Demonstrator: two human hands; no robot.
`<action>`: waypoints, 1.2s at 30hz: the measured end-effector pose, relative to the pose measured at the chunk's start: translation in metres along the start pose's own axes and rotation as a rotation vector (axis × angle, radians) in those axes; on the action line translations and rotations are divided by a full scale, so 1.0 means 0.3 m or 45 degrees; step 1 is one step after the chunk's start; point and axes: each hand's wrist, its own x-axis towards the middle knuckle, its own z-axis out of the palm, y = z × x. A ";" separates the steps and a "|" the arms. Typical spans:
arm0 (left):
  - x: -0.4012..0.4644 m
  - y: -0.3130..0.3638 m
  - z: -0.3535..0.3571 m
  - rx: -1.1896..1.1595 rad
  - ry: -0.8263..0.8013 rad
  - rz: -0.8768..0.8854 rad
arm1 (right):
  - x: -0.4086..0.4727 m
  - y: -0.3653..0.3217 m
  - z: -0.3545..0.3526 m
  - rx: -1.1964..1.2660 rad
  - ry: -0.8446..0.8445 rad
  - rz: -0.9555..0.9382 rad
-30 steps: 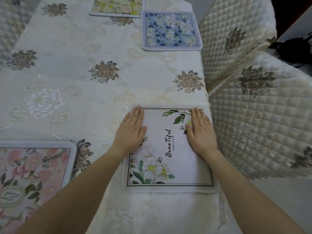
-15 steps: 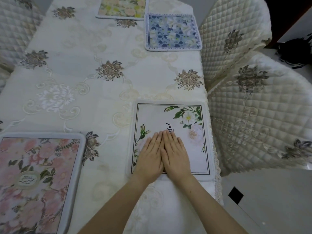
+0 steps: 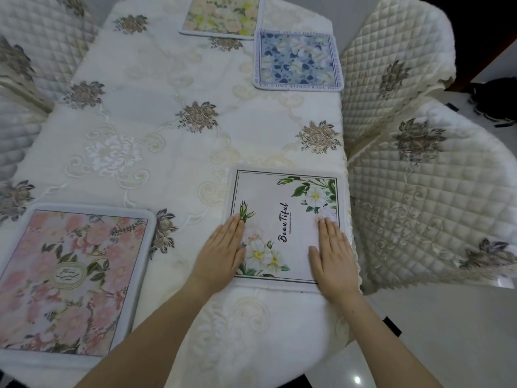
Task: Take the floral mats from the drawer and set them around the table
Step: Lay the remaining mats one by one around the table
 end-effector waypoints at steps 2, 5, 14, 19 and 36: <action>0.009 -0.022 -0.038 0.068 -0.079 0.040 | 0.004 0.001 -0.018 -0.031 -0.057 -0.019; 0.017 -0.008 -0.132 0.075 -0.184 0.019 | 0.023 0.013 -0.084 -0.107 -0.191 -0.106; -0.176 0.145 -0.396 -0.039 0.351 -0.170 | -0.028 -0.229 -0.393 0.028 0.068 -0.463; -0.382 0.223 -0.450 -0.087 0.527 -0.361 | -0.133 -0.365 -0.430 0.146 0.160 -0.701; -1.003 0.064 -0.316 -0.176 0.482 -0.748 | -0.488 -0.681 -0.159 0.058 -0.084 -0.848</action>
